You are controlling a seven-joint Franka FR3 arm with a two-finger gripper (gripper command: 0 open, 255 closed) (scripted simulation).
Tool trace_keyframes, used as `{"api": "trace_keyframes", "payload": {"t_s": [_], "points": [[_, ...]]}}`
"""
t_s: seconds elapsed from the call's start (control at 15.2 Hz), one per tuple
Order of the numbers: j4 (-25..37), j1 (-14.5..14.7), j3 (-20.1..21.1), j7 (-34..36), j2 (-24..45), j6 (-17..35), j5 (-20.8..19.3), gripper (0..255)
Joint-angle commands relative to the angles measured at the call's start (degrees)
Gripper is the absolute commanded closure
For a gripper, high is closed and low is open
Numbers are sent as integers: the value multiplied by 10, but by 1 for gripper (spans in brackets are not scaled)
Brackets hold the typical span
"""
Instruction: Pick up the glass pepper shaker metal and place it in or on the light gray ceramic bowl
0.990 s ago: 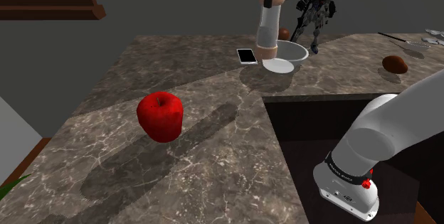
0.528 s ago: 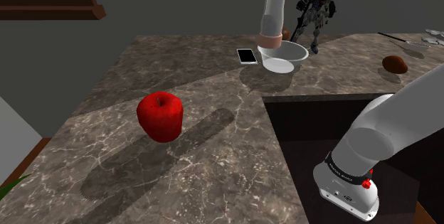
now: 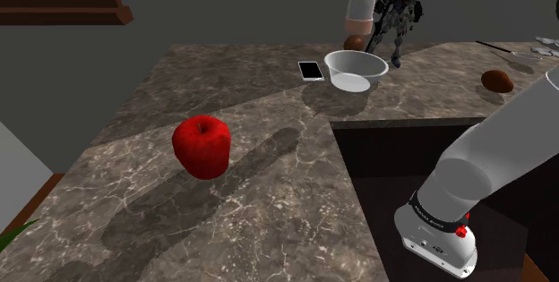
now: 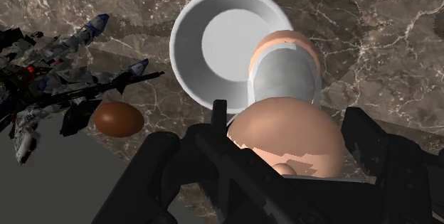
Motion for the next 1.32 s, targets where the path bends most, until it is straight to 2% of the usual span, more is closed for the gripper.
{"api": "trace_keyframes", "payload": {"t_s": [0.0,0.26,0.66,1.25], "points": [[33,-9,-18,-33,17,-13,-8,255],[140,-32,-51,-103,79,-49,-23,255],[1,-32,-55,-91,14,25,-13,255],[-150,-31,-59,-79,-51,111,-7,255]]}}
